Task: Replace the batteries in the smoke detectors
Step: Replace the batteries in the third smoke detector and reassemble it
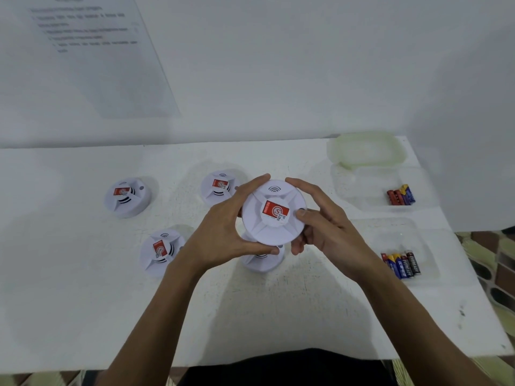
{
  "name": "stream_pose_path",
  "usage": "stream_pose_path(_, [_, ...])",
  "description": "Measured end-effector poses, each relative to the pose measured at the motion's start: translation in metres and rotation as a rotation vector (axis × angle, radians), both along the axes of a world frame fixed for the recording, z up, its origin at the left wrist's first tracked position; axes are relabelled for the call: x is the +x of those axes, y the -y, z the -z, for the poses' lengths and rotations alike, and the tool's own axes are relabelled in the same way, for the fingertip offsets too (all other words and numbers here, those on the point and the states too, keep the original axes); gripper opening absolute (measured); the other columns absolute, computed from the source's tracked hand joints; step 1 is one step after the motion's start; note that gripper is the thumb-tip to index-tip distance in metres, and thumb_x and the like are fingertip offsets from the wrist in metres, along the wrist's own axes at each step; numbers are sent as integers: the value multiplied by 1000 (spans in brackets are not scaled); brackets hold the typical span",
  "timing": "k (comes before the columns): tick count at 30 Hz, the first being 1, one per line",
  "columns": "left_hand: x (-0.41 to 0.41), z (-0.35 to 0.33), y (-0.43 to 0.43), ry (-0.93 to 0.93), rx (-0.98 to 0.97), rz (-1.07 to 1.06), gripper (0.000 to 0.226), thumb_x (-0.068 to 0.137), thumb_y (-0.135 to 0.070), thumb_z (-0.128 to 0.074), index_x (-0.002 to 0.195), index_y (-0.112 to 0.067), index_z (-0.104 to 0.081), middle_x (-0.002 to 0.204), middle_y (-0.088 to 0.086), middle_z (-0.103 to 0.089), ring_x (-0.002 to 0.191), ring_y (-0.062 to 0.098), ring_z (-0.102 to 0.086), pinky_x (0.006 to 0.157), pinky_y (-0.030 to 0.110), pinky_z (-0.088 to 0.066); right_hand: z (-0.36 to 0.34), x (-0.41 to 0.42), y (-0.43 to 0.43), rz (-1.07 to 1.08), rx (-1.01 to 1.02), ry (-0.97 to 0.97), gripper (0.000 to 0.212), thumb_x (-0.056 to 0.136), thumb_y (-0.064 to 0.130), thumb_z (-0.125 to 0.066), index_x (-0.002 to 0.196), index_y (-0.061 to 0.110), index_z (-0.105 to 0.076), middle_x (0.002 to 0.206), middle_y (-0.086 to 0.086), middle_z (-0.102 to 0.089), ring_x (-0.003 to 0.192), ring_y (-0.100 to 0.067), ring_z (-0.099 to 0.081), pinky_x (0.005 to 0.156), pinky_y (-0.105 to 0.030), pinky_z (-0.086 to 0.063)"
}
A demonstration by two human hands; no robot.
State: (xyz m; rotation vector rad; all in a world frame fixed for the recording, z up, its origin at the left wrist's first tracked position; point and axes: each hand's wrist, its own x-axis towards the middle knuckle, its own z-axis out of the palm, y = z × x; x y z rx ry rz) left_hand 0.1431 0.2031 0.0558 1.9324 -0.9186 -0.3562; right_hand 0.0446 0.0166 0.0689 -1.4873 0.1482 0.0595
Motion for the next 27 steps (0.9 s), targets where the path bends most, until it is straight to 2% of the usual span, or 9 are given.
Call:
stream_pose_path(6, [3, -2, 0, 11, -3, -11, 94, 59, -54, -78, 135, -58, -23, 134, -37, -39, 123, -5, -44, 93, 7, -37, 1, 3, 1, -1, -2, -4, 44, 102, 8, -42, 138, 33, -47, 96, -29, -64, 64, -29, -58, 65, -38, -53])
stream_pose_path(10, [3, -4, 1, -67, -16, -14, 84, 56, -76, -67, 127, -70, -22, 129, -45, -38, 120, -11, -43, 94, 8, -37, 2, 5, 1, -3, 7, -5, 44, 102, 7, -42, 139, 32, -47, 96, -28, -64, 63, -29, -58, 64, -39, -52])
stream_pose_path(11, [2, -5, 1, -79, -11, -16, 83, 55, -78, -66, 125, -71, -22, 128, -46, -38, 120, -12, -43, 93, 7, -36, 2, 6, 1, -4, 8, -6, 45, 102, 7, -42, 139, 32, -47, 97, -28, -64, 64, -29, -58, 64, -38, -52])
stream_pose_path(15, [4, -3, 1, -15, 15, -25, 91, 58, -60, -75, 131, -64, -21, 131, -43, -37, 122, -11, -42, 91, 3, -34, 3, 6, 1, -8, 12, -15, 45, 103, 8, -42, 139, 34, -47, 97, -30, -63, 64, -30, -58, 65, -39, -52])
stream_pose_path(21, [5, -2, 2, -45, 5, -31, 84, 55, -80, -63, 127, -70, -20, 129, -48, -35, 121, -14, -40, 93, 3, -33, 2, 7, 1, -15, 12, -27, 45, 102, 10, -43, 140, 36, -47, 96, -34, -62, 65, -31, -58, 66, -36, -52])
stream_pose_path(24, [5, -3, 2, -76, 1, -28, 82, 54, -84, -59, 124, -73, -19, 128, -50, -33, 122, -16, -38, 95, 3, -32, 1, 8, 1, -16, -13, -37, 49, 100, 9, -49, 141, 37, -45, 95, -23, -67, 66, -27, -59, 67, -35, -53])
stream_pose_path(27, [5, -2, 2, -57, 7, -28, 83, 57, -78, -63, 128, -68, -20, 129, -47, -35, 122, -13, -40, 93, 2, -32, 1, 8, 1, -21, -36, -41, 55, 97, 6, -55, 141, 38, -45, 98, -13, -70, 65, -26, -60, 67, -31, -53])
